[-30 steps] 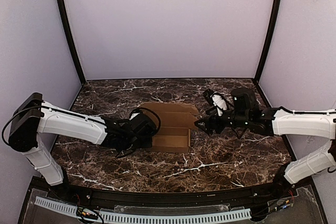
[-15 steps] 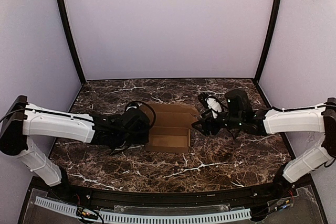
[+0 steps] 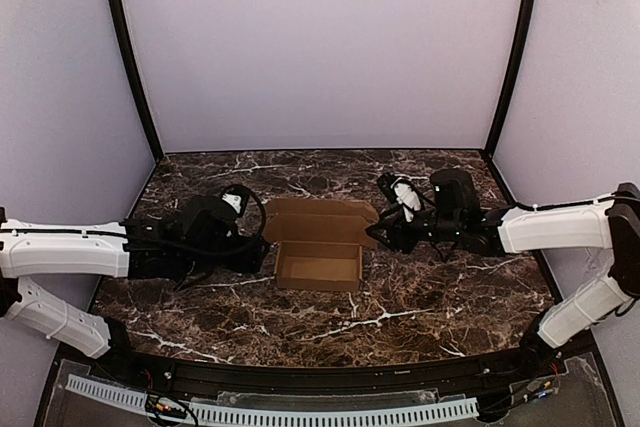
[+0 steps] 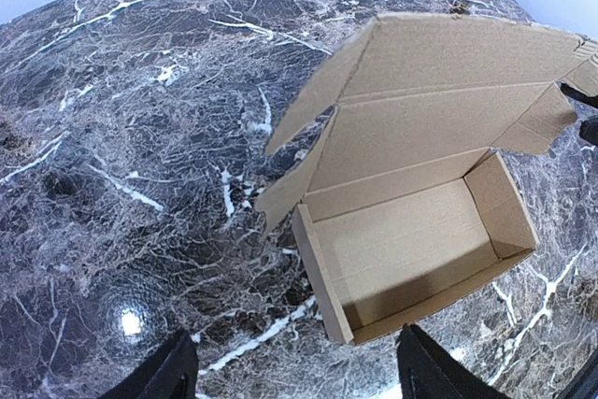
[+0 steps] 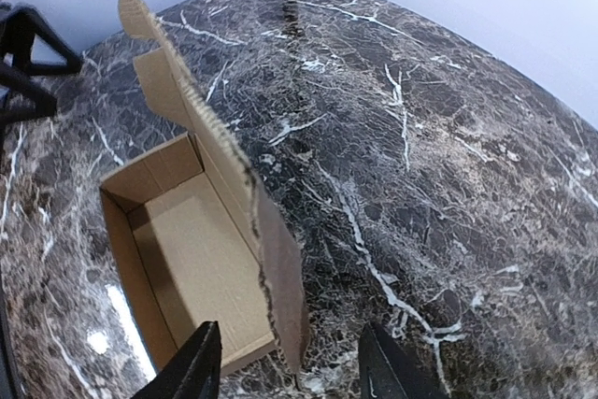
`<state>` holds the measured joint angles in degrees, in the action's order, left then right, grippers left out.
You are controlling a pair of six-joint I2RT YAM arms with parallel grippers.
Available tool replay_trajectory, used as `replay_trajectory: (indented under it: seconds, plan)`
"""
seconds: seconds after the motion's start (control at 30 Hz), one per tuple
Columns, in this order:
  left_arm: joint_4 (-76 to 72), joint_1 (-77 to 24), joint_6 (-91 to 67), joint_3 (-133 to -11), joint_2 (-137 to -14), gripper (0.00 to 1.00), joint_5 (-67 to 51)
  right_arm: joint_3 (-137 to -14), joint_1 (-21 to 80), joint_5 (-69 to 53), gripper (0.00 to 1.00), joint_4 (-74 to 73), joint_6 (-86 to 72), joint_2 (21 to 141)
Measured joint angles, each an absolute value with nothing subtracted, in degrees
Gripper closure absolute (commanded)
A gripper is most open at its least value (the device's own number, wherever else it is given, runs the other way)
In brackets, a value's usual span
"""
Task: Fold the paper box
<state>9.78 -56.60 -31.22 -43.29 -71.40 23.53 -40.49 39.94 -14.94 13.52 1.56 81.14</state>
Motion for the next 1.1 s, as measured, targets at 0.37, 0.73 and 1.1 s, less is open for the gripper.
replay_trajectory:
  seconds: [0.37,0.73,1.1]
  plan:
    - [7.79,-52.27,-24.36,-42.65,-68.62,0.23,17.76,-40.45,39.57,-16.86,0.74,14.13,2.2,82.32]
    - [3.03,-49.01,-22.44,-40.23,-68.58,0.23,13.85,-40.16,39.57,-17.52,1.0,14.17,2.74,84.01]
    - [-3.03,-48.34,-19.18,-39.27,-69.84,0.25,12.21,-40.14,39.48,-18.31,1.0,14.13,4.12,84.14]
